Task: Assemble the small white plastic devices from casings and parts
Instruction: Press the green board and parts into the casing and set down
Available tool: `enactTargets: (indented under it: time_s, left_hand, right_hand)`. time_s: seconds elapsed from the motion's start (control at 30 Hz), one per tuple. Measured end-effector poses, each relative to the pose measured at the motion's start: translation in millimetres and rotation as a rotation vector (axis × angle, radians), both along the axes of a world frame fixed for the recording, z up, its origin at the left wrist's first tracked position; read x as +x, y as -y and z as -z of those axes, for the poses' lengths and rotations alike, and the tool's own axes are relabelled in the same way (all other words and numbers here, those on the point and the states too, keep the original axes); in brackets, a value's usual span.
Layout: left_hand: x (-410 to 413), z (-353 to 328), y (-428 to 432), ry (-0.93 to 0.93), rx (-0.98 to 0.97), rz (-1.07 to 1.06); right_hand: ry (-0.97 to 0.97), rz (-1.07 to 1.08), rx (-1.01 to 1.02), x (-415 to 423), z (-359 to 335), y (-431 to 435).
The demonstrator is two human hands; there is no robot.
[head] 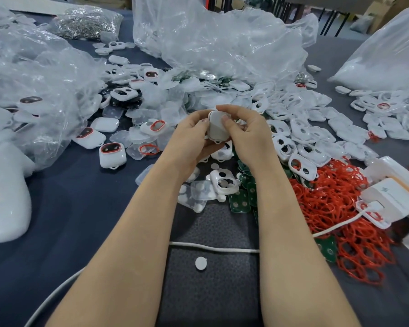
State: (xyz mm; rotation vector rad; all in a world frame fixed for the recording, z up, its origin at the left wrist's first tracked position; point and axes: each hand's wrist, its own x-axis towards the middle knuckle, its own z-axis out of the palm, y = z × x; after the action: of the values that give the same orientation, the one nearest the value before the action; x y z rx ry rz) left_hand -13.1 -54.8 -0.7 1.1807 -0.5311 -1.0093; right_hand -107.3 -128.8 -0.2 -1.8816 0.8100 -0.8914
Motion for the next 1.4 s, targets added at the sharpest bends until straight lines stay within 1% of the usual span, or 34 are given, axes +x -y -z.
enactTargets:
  time_s: [0.27, 0.47, 0.6, 0.83, 1.1, 1.23, 1.4]
  left_hand:
    - [-2, -2, -2, -0.028, -0.025, -0.008]
    - [-4, -1, -3, 0.068, -0.025, -0.095]
    - [-4, -1, -2, 0.099, -0.001, -0.119]
    - [-4, -2, -2, 0.056, -0.008, -0.111]
    - [-3, 0, -2, 0.097, 0.007, -0.054]
    - [-2, 2, -1, 0.106, 0.003, -0.036]
    - [0, 3, 0, 0.137, -0.001, -0.041]
  right_hand:
    - [0.088, 0.037, 0.084, 3, 2, -4]
    - [0.125, 0.065, 0.126, 7, 5, -7]
    - [0.181, 0.076, 0.218, 8, 4, -6]
    - [0.311, 0.110, 0.383, 9, 3, -6]
    - [0.301, 0.062, 0.511, 5, 1, -1]
    - [0.294, 0.063, 0.497, 6, 2, -1]
    - [0.210, 0.139, 0.373, 14, 4, -2]
